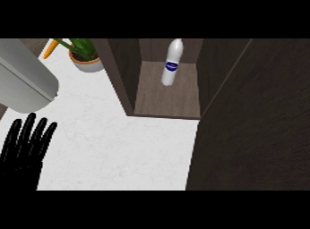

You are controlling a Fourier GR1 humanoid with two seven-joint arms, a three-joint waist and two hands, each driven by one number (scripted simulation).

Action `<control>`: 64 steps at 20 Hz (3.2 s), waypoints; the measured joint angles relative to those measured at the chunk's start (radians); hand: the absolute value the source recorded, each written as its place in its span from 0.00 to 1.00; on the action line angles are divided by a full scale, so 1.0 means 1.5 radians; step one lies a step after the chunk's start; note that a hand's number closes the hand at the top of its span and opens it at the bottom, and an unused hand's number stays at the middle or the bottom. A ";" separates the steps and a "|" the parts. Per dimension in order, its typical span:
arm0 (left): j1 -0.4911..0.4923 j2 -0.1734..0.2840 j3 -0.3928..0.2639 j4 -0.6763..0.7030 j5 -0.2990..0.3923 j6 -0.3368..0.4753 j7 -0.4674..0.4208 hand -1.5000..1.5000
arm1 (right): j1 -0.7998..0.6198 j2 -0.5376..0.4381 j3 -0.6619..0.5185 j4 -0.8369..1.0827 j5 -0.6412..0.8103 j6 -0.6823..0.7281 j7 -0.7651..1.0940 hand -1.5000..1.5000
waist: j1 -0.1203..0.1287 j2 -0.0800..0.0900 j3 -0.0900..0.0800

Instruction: Pick up the bottled water, place it into the cabinet and close the cabinet

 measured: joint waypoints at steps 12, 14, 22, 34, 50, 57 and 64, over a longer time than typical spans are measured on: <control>0.059 0.067 0.061 -0.013 0.051 -0.102 -0.004 0.00 | -0.047 0.021 0.024 0.007 -0.020 -0.033 0.049 1.00 | 0.046 0.016 -0.001; 0.063 0.078 0.069 -0.017 0.056 -0.117 -0.004 0.00 | -0.062 0.019 0.023 0.007 -0.023 -0.030 0.059 1.00 | 0.055 0.019 -0.001; 0.068 0.106 0.092 -0.021 0.071 -0.156 0.001 0.00 | -0.125 0.011 0.016 0.008 -0.033 -0.009 0.092 1.00 | 0.087 0.029 -0.003; 0.062 0.130 0.106 -0.015 0.082 -0.189 0.011 0.00 | -0.250 -0.029 -0.003 0.010 -0.042 0.047 0.128 1.00 | 0.126 0.031 -0.008; 0.056 0.142 0.128 0.003 0.098 -0.211 0.013 0.00 | -0.306 -0.031 -0.010 0.015 -0.051 0.074 0.154 1.00 | 0.124 0.039 -0.012; 0.045 0.148 0.137 0.006 0.102 -0.223 0.014 0.00 | -0.302 -0.019 -0.013 0.029 -0.086 0.079 0.151 1.00 | 0.148 0.058 -0.010; 0.042 0.152 0.138 0.009 0.105 -0.234 0.016 0.00 | -0.308 0.010 -0.019 0.046 -0.123 0.066 0.168 1.00 | 0.155 0.064 -0.008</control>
